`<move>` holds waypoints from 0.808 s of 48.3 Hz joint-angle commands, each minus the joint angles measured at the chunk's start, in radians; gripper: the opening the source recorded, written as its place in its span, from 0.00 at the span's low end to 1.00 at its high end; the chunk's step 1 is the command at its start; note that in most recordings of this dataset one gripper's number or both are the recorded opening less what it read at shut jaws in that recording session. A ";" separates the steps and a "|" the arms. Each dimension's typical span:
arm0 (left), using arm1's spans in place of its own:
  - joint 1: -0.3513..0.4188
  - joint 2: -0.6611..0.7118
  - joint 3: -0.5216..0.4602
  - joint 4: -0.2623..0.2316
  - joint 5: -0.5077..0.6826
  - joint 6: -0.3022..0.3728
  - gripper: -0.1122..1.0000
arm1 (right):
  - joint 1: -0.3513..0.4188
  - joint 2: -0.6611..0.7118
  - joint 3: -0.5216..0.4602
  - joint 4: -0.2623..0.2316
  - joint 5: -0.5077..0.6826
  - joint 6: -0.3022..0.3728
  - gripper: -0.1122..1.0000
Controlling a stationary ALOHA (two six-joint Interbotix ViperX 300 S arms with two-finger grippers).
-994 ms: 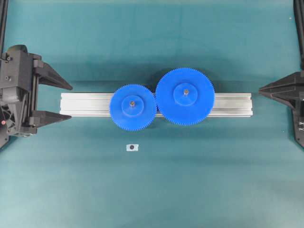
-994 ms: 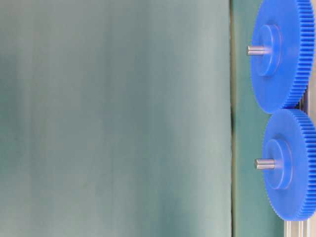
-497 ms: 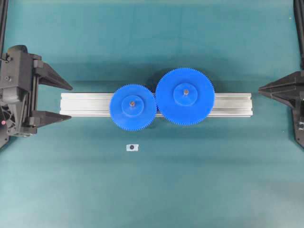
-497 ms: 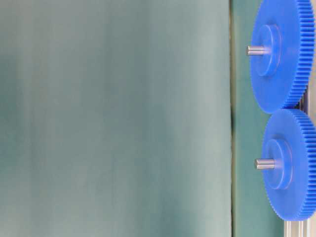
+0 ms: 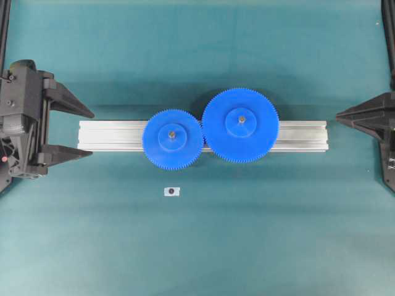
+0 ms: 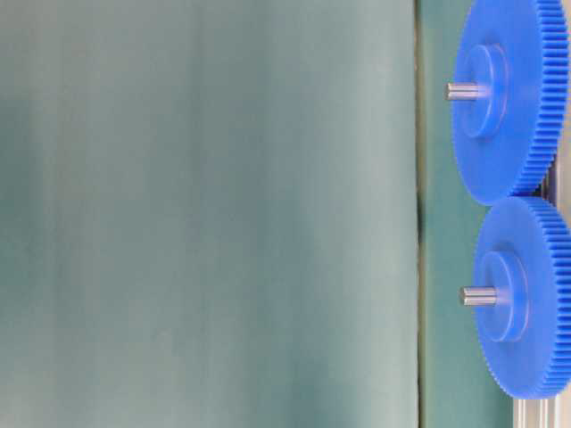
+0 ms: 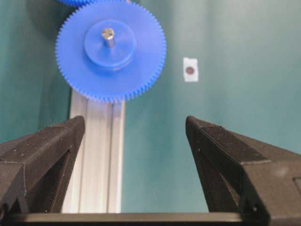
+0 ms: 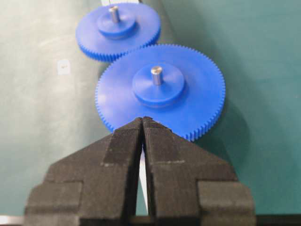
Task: Insert the small gear onto the shaft.
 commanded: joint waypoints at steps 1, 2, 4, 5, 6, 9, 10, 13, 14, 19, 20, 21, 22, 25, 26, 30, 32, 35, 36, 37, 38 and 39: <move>-0.003 0.000 -0.011 0.002 -0.012 0.000 0.87 | -0.003 0.008 -0.012 0.000 -0.009 0.008 0.19; -0.003 0.000 -0.009 0.002 -0.012 0.000 0.87 | -0.003 0.008 -0.012 0.000 -0.009 0.008 0.19; -0.003 0.000 -0.009 0.002 -0.012 -0.002 0.87 | -0.003 0.008 -0.012 0.000 -0.009 0.008 0.19; -0.003 0.000 -0.009 0.003 -0.012 0.000 0.87 | -0.003 0.008 -0.012 -0.002 -0.009 0.008 0.19; -0.003 -0.002 -0.009 0.003 -0.012 -0.002 0.87 | -0.003 0.006 -0.012 0.000 -0.009 0.008 0.19; -0.003 0.000 -0.009 0.003 -0.014 0.000 0.87 | -0.003 0.008 -0.012 0.000 -0.009 0.008 0.19; -0.003 -0.002 -0.009 0.002 -0.012 -0.002 0.87 | -0.003 0.008 -0.012 0.000 -0.009 0.008 0.19; -0.003 -0.002 -0.009 0.002 -0.015 -0.002 0.87 | -0.003 0.008 -0.012 0.000 -0.009 0.008 0.19; -0.003 0.000 -0.009 0.002 -0.015 -0.002 0.87 | -0.003 0.008 -0.012 0.000 -0.009 0.008 0.19; -0.003 -0.002 -0.009 0.002 -0.025 0.000 0.87 | -0.003 0.008 -0.012 0.000 -0.009 0.008 0.19; -0.003 -0.002 -0.009 0.002 -0.025 0.000 0.87 | -0.003 0.008 -0.012 -0.002 -0.009 0.008 0.19; -0.003 -0.002 -0.009 0.003 -0.025 0.000 0.87 | -0.003 0.008 -0.012 0.000 -0.009 0.008 0.19; -0.003 0.000 -0.008 0.002 -0.025 0.000 0.87 | -0.003 0.008 -0.011 0.000 -0.009 0.008 0.19; -0.003 -0.002 -0.008 0.002 -0.025 0.000 0.87 | -0.003 0.008 -0.011 0.000 -0.009 0.008 0.19; -0.003 -0.002 -0.006 0.002 -0.025 -0.002 0.87 | -0.003 0.008 -0.011 0.000 -0.009 0.008 0.19; -0.003 0.000 -0.005 0.002 -0.025 0.000 0.87 | -0.003 0.008 -0.012 0.000 -0.009 0.008 0.19; -0.003 -0.002 -0.005 0.002 -0.026 0.000 0.87 | -0.003 0.008 -0.011 0.000 -0.009 0.008 0.19; -0.003 -0.002 -0.005 0.002 -0.025 -0.002 0.87 | -0.003 0.008 -0.012 -0.002 -0.009 0.008 0.19; -0.003 0.000 -0.005 0.002 -0.025 0.000 0.87 | -0.003 0.008 -0.012 0.000 -0.009 0.008 0.19; -0.002 -0.002 -0.005 0.002 -0.026 0.000 0.87 | -0.003 0.008 -0.012 -0.002 -0.009 0.008 0.19; -0.003 -0.002 -0.005 0.002 -0.025 0.000 0.87 | -0.003 0.008 -0.012 0.000 -0.009 0.008 0.19; -0.003 -0.002 -0.005 0.003 -0.025 -0.002 0.87 | -0.003 0.008 -0.011 -0.002 -0.009 0.008 0.19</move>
